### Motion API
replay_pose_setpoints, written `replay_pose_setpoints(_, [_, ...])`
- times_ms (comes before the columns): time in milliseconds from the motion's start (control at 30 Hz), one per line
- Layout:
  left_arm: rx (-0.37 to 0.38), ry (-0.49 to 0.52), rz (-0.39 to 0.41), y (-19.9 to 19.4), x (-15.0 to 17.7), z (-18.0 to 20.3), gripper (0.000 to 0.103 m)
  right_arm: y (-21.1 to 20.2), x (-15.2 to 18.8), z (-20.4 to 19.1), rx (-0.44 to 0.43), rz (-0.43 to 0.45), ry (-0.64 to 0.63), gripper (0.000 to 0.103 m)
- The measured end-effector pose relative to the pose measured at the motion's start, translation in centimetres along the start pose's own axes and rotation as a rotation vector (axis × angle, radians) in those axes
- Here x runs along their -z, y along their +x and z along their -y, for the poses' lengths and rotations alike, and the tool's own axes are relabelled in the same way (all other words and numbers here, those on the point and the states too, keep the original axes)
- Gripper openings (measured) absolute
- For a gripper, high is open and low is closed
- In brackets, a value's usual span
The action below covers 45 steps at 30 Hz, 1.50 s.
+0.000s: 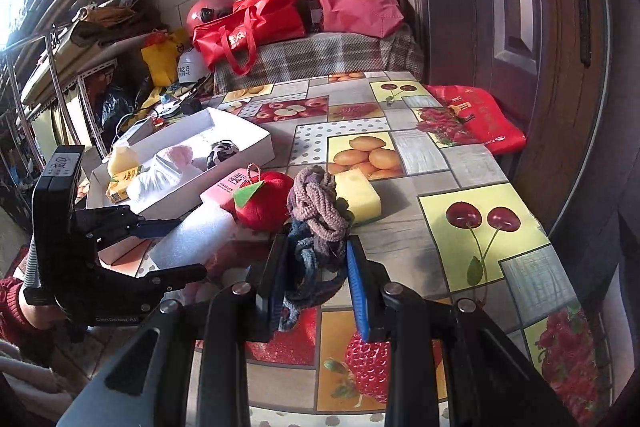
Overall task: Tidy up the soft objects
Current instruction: 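Grasp the knotted rope toy with the right tool while the left tool grasps the white foam block, then place the foam block in the box with the left tool while the right tool places the rope toy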
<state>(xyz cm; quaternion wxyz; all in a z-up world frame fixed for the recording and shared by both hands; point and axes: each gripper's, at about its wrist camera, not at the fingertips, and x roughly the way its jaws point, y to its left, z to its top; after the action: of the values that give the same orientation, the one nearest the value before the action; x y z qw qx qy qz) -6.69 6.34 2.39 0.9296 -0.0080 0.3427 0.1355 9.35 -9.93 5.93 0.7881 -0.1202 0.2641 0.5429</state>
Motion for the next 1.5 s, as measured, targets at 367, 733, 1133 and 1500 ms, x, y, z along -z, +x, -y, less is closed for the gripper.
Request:
replay_pose_setpoints(367, [-0.325,-0.234,0.248,-3.3,-3.6,-12.2,0.06,-1.3,-5.9,-3.2,-0.029,0.194,-0.03,0.028])
replay_pose_setpoints(733, [-0.415,-0.371,0.268,-4.7,-0.7,-17.6,0.06,7.4,-9.7,-10.1,-0.165,0.096,-0.054,0.028])
replay_pose_setpoints(1133, [-0.469,-0.461,0.261,-5.2,0.5,-20.4,0.062,16.9,-8.6,-15.1,-0.231,-0.09,-0.024,0.028])
replay_pose_setpoints(1500, [-0.603,-0.48,0.296,-6.2,1.2,-20.9,0.103,16.6,-8.3,-15.6,-0.181,-0.028,-0.007,0.103])
